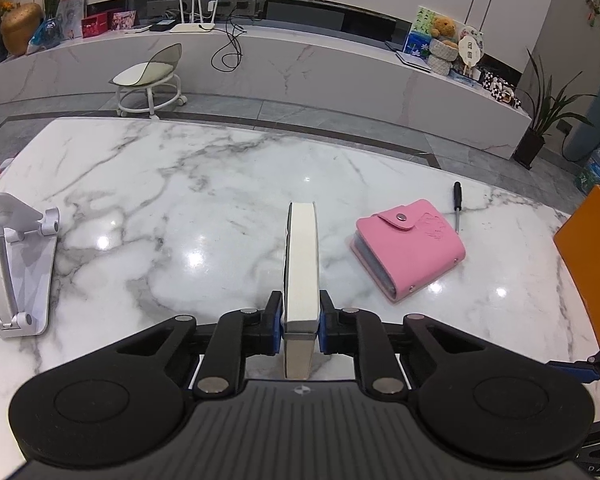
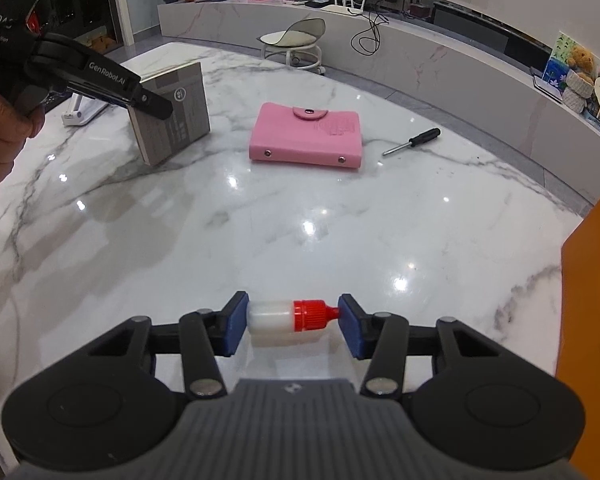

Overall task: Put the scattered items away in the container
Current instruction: 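Lift the white box and glue bottle up off the table with both tools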

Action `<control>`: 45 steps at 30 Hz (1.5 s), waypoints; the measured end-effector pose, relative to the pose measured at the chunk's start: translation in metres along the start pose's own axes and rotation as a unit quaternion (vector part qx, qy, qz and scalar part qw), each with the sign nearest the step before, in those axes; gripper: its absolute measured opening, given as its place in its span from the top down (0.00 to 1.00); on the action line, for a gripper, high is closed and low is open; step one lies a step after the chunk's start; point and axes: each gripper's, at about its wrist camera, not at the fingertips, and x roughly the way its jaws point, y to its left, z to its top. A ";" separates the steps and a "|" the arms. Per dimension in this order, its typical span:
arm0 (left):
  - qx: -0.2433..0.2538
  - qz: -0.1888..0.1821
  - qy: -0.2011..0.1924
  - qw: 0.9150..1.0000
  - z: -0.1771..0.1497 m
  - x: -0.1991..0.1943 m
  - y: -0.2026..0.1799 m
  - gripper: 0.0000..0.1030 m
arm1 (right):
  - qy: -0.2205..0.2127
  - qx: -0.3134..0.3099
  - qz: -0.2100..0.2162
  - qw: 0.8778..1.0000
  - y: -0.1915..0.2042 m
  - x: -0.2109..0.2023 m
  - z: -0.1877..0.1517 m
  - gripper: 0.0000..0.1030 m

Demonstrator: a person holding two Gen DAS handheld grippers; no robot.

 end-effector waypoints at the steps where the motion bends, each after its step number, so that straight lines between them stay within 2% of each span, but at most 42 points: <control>1: 0.001 -0.001 -0.001 1.000 0.000 -0.002 0.000 0.82 | -0.001 -0.001 0.000 1.000 0.000 -0.001 0.000 0.50; 20: 0.017 0.000 -0.038 0.999 0.009 -0.038 -0.017 0.82 | -0.015 0.009 -0.010 1.000 -0.001 -0.023 0.013 0.50; 28: 0.015 -0.013 -0.064 0.998 0.017 -0.053 -0.027 0.82 | -0.040 0.018 -0.024 0.999 -0.010 -0.041 0.024 0.50; 37: 0.030 -0.041 -0.107 0.993 0.033 -0.085 -0.050 0.82 | -0.099 0.047 -0.052 0.993 -0.036 -0.080 0.051 0.50; 45: 0.044 -0.021 -0.152 0.987 0.064 -0.131 -0.056 0.82 | -0.163 0.060 -0.074 0.982 -0.053 -0.135 0.068 0.50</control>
